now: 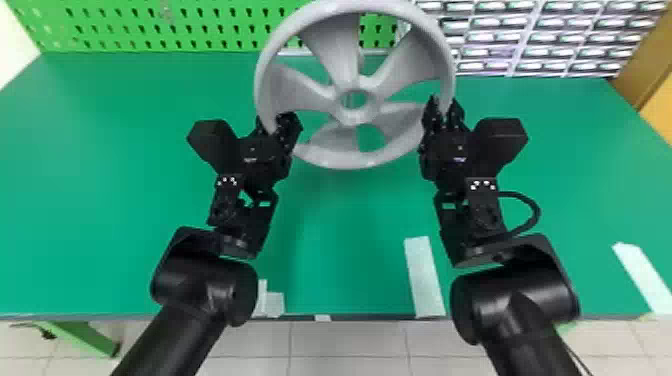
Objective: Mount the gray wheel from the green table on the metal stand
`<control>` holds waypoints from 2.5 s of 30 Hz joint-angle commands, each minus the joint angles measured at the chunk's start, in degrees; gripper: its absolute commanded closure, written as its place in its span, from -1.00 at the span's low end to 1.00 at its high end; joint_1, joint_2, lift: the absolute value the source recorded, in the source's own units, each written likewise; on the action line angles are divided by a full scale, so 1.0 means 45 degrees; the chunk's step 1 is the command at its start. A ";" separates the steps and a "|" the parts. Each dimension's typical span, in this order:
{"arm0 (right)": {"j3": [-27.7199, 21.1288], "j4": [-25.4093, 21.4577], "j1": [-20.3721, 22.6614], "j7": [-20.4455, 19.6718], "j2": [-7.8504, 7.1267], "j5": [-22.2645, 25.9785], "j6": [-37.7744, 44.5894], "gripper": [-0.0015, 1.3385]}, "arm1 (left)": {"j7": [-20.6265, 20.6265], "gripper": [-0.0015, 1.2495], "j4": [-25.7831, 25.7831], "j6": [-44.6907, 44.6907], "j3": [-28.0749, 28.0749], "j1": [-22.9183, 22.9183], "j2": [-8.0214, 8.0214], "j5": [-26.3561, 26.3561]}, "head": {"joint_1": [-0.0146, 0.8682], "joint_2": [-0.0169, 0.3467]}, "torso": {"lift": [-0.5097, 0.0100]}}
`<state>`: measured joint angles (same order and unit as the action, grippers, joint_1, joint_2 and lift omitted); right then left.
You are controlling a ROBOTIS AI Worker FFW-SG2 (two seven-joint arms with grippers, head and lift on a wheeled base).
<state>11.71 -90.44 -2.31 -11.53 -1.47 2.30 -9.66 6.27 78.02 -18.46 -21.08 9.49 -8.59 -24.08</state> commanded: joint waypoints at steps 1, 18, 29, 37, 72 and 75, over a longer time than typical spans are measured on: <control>-0.0064 0.0001 -0.0052 -0.0017 -0.0025 -0.0022 -0.0001 0.99 | -0.0084 0.71 -0.0130 -0.0018 -0.0100 0.0158 -0.0005 -0.0039 | 1.00 -0.62 | 0.58; -0.0220 0.0216 -0.0345 -0.0017 -0.0142 -0.0218 0.0058 1.00 | -0.0201 0.71 -0.0970 -0.0468 -0.0413 0.0529 -0.0005 -0.0097 | 1.00 -0.62 | 0.58; -0.0201 0.0587 -0.0658 -0.0017 -0.0142 -0.0413 -0.0001 1.00 | -0.0299 0.71 -0.1498 -0.0702 -0.0432 0.0802 -0.0005 -0.0019 | 1.00 -0.62 | 0.58; -0.0201 0.0958 -0.0892 -0.0036 -0.0083 -0.0550 -0.0001 0.99 | -0.0319 0.71 -0.1849 -0.0741 -0.0452 0.0997 0.0014 0.0020 | 1.00 -0.62 | 0.58; -0.0240 0.2189 -0.1849 -0.0369 0.0073 -0.1194 -0.0001 1.00 | -0.0709 0.71 -0.3587 -0.1073 -0.0471 0.2150 0.0073 0.0254 | 1.00 -0.62 | 0.58; -0.0201 0.2306 -0.1947 -0.0466 0.0112 -0.1253 0.0038 1.00 | -0.0748 0.71 -0.3627 -0.1073 -0.0335 0.2208 0.0073 0.0313 | 1.00 -0.62 | 0.58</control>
<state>10.61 -80.67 -10.59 -11.52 -1.17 -3.04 -9.62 2.99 62.09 -23.30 -23.22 19.09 -8.26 -22.97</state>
